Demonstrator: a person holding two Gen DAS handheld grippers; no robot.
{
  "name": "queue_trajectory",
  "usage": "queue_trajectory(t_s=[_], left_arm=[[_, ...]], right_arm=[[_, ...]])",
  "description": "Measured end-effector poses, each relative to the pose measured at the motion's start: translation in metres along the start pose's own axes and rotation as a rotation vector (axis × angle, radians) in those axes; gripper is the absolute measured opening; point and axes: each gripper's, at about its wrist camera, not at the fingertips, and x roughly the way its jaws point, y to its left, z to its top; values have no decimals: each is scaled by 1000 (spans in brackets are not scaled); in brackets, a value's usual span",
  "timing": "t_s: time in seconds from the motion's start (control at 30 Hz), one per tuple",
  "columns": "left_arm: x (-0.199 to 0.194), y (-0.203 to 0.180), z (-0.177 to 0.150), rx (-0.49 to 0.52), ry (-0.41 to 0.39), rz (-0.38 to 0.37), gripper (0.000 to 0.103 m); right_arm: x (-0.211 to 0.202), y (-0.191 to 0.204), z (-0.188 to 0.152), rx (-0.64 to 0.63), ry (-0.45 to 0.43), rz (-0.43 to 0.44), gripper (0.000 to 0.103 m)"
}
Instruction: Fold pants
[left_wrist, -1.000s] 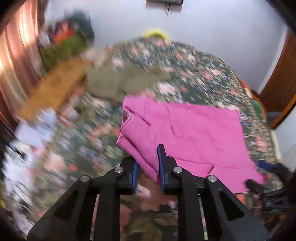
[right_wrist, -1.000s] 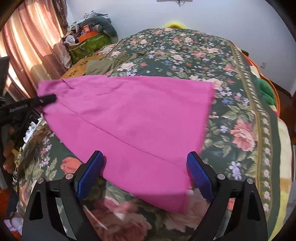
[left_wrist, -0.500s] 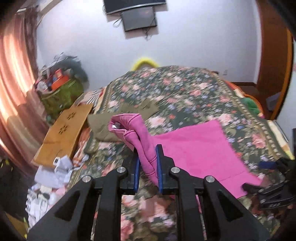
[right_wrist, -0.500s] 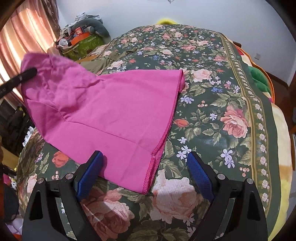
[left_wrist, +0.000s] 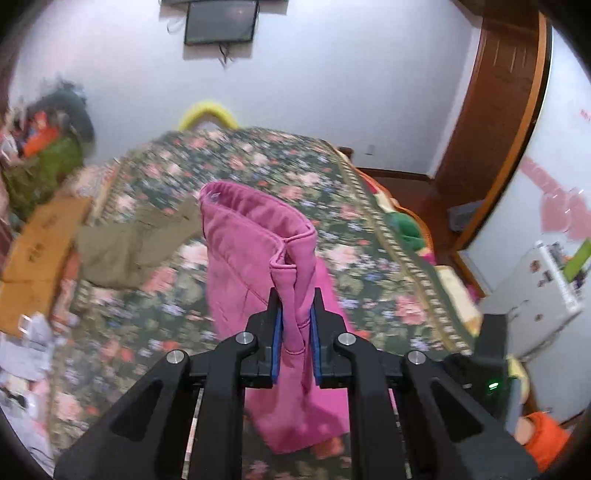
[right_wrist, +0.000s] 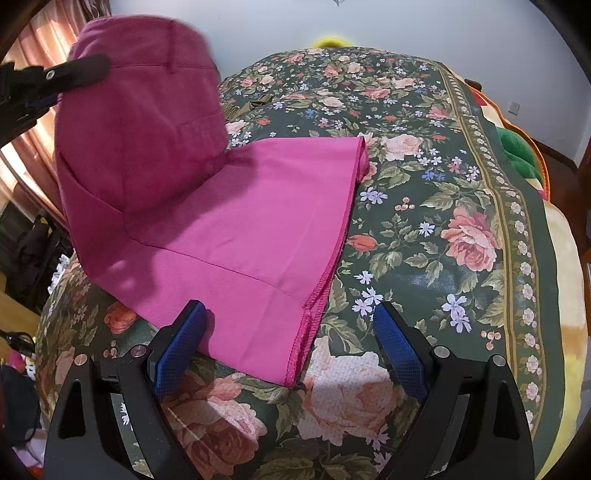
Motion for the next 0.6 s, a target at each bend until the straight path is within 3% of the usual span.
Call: queue_trajectory(t_s=[0.17, 0.3, 0.6], left_arm=[[13, -2, -4, -52, 47, -97, 12], [23, -10, -11, -38, 93, -134, 13], [42, -24, -33, 22, 204, -136, 15]], right_arm=[[0, 0, 0, 0, 0, 0, 90], [1, 0, 0, 0, -1, 0, 90], [0, 2, 0, -9, -5, -3, 90]])
